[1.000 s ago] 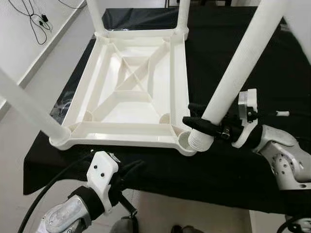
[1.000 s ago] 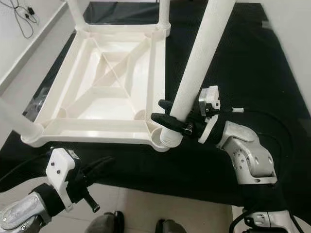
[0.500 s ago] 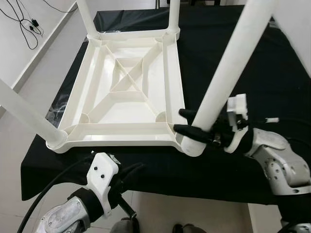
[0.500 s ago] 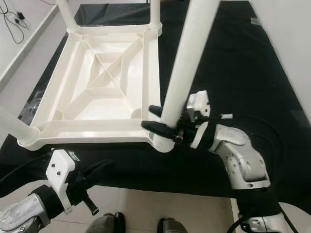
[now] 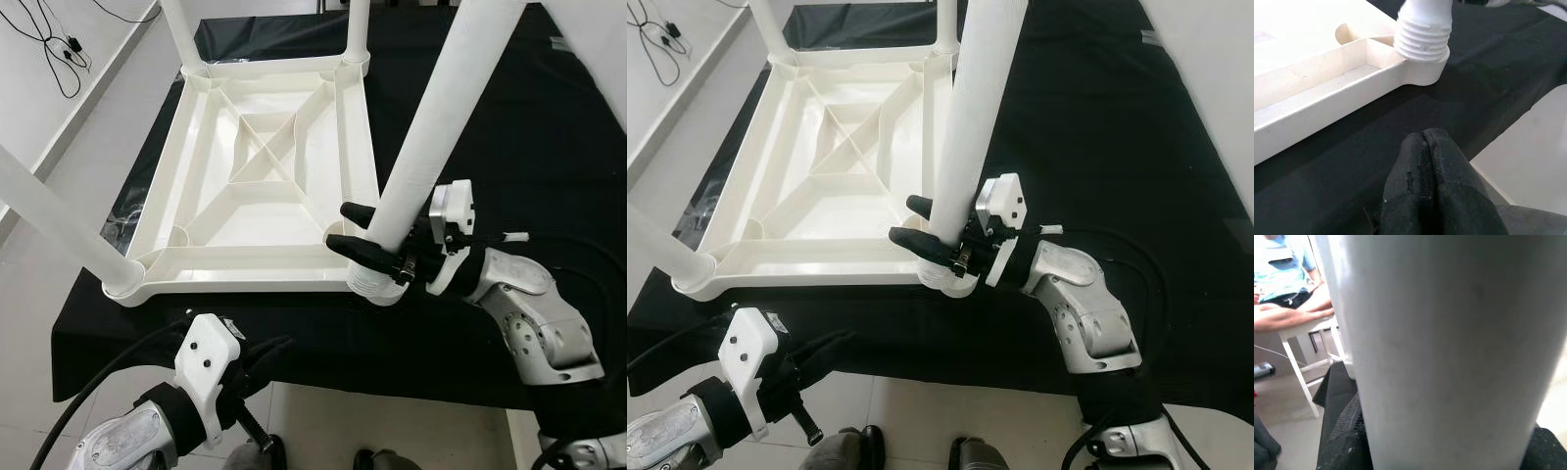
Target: Building children table
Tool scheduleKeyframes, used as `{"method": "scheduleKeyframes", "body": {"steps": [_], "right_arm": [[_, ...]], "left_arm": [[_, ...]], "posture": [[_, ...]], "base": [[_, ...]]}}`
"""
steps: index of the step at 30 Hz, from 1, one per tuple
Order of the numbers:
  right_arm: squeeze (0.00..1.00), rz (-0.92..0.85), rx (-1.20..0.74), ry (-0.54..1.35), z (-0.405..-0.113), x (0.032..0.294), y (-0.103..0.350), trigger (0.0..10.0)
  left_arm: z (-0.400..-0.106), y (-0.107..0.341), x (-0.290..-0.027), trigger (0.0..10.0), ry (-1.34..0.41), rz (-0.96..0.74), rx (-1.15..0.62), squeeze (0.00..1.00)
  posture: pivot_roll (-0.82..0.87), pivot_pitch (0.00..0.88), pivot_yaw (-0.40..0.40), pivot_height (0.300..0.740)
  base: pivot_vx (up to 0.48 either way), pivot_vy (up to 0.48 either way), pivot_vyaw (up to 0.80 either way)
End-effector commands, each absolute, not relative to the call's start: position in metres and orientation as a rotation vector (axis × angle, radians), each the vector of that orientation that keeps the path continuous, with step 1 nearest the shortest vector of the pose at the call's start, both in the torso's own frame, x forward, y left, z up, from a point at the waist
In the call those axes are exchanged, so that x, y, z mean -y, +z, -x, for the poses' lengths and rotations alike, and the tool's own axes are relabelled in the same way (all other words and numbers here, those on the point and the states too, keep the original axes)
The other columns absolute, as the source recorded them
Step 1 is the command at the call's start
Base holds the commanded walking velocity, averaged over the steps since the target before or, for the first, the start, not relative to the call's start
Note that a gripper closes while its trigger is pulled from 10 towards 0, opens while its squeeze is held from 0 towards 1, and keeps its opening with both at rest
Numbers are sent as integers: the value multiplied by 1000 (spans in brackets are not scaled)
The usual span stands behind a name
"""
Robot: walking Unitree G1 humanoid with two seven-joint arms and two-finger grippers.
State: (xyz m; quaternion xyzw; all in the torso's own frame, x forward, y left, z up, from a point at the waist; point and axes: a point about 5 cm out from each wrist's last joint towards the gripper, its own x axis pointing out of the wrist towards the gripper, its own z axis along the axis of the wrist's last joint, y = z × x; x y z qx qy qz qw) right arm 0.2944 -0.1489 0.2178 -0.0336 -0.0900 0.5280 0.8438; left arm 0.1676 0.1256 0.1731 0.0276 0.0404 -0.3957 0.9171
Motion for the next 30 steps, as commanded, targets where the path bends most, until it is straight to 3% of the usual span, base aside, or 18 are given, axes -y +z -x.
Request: {"method": "scheduleKeyframes", "body": {"steps": [1, 15, 30], "right_arm": [[0, 92, 175, 1103, -297, 154, 213, 10000], [0, 179, 128, 1171, -304, 150, 202, 10000], [0, 230, 119, 1145, -314, 169, 206, 10000]], "left_arm": [[-163, 171, -126, 10000, -825, -62, -107, 0], [-160, 171, -129, 10000, -828, -64, -118, 0], [-153, 170, -132, 10000, -835, -65, -145, 0]], "posture": [[105, 262, 12, 740], [129, 278, 27, 740], [145, 290, 39, 740]], "base": [[0, 0, 0], [0, 0, 0], [0, 0, 0]]}}
